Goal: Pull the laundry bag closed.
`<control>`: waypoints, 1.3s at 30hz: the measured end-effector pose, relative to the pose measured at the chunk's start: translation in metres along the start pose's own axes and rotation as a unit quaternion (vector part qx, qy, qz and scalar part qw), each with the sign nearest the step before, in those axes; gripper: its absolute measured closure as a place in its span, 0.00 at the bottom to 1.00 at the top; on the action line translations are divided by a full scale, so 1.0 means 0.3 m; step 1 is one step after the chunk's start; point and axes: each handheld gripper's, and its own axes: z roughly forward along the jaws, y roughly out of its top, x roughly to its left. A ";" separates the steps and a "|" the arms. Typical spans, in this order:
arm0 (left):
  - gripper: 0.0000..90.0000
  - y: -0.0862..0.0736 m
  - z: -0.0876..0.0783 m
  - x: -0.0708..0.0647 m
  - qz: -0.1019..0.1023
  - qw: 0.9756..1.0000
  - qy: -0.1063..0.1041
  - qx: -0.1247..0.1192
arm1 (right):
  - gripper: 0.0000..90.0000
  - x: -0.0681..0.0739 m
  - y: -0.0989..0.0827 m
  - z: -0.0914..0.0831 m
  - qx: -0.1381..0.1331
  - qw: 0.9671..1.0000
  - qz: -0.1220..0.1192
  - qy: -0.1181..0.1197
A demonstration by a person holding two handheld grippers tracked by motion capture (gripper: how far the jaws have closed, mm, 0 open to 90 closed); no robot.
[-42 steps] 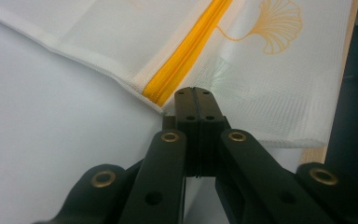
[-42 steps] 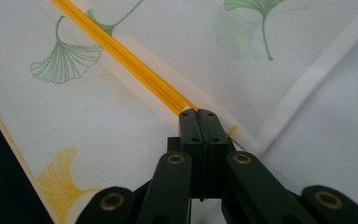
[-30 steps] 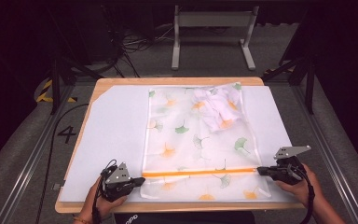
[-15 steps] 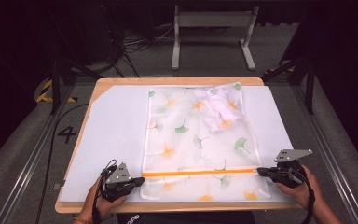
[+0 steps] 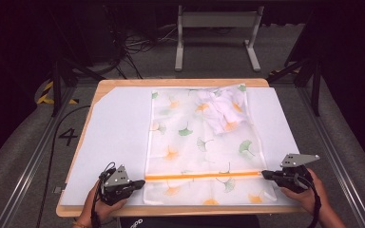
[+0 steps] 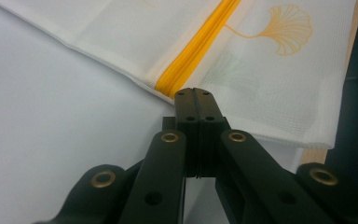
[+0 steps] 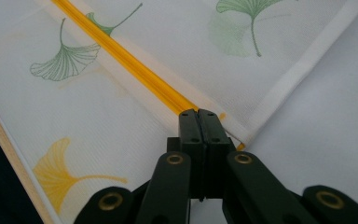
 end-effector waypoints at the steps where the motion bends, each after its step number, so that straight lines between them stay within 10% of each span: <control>1: 1.00 0.000 -0.002 0.000 -0.001 1.000 0.003 -0.001 | 1.00 0.001 0.001 -0.001 -0.001 1.000 0.000 -0.001; 15: 0.99 -0.024 -0.054 0.034 -0.015 0.999 0.041 -0.033 | 0.82 0.007 0.002 -0.004 -0.035 0.999 -0.009 -0.014; 27: 0.46 -0.070 -0.104 0.076 -0.044 0.992 0.109 -0.054 | 0.46 -0.002 -0.005 0.000 -0.086 0.996 -0.014 -0.030; 39: 0.20 -0.079 -0.099 0.089 -0.061 0.991 0.104 -0.052 | 0.37 0.018 -0.013 0.020 -0.082 0.995 -0.030 -0.049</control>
